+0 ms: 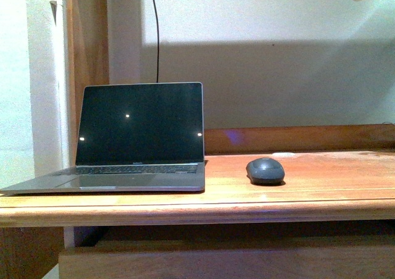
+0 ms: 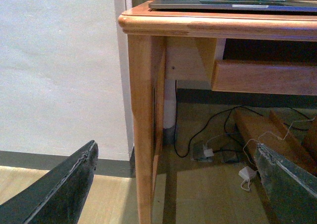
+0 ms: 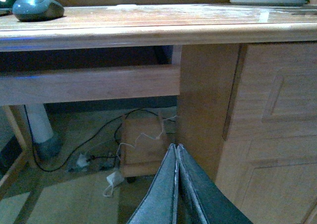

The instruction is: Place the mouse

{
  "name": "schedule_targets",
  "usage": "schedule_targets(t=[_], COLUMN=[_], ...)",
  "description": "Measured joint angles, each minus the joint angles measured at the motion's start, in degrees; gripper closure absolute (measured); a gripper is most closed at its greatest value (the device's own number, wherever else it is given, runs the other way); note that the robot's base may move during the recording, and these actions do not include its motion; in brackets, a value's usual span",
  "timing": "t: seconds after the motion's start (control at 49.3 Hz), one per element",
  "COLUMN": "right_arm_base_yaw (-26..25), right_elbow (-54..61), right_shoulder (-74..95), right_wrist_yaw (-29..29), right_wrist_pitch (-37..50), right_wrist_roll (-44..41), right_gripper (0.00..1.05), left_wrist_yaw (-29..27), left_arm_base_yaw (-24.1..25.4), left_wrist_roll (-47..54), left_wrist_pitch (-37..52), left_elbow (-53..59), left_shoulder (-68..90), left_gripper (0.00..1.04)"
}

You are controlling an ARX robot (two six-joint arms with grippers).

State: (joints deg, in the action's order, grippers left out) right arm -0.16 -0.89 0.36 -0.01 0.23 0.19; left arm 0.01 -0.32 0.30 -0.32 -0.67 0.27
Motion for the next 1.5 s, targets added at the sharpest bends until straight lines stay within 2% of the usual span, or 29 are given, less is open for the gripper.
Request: schedule_targets(t=[0.264,0.345,0.466,0.669,0.811,1.501], right_arm_base_yaw=[0.00,0.00,0.00,0.00,0.00,0.00], right_elbow=[0.00,0.00,0.00,0.00,0.00,0.00], right_shoulder=[-0.09,-0.09,-0.09,-0.09,-0.09,-0.09], right_wrist_yaw=[-0.02,-0.04,-0.02,-0.02,-0.02,-0.02], right_wrist_pitch=[-0.15,-0.15,-0.15,-0.15,-0.15,-0.15], right_wrist_roll=[-0.09,-0.04,-0.04,-0.04,-0.04,-0.02], right_gripper=[1.01,0.82,0.60,0.32,0.08,0.07], left_wrist_yaw=[-0.02,-0.02,-0.02,-0.02,-0.02,-0.02], left_arm_base_yaw=[0.00,0.00,0.00,0.00,0.00,0.00], left_wrist_roll=[0.00,0.00,0.00,0.00,0.00,0.00], left_wrist_pitch=[0.00,0.00,0.00,0.00,0.00,0.00], left_elbow=[0.00,0.00,0.00,0.00,0.00,0.00], left_shoulder=[0.00,0.00,0.00,0.00,0.00,0.00], left_gripper=[0.08,0.08,0.08,0.08,0.08,0.08])
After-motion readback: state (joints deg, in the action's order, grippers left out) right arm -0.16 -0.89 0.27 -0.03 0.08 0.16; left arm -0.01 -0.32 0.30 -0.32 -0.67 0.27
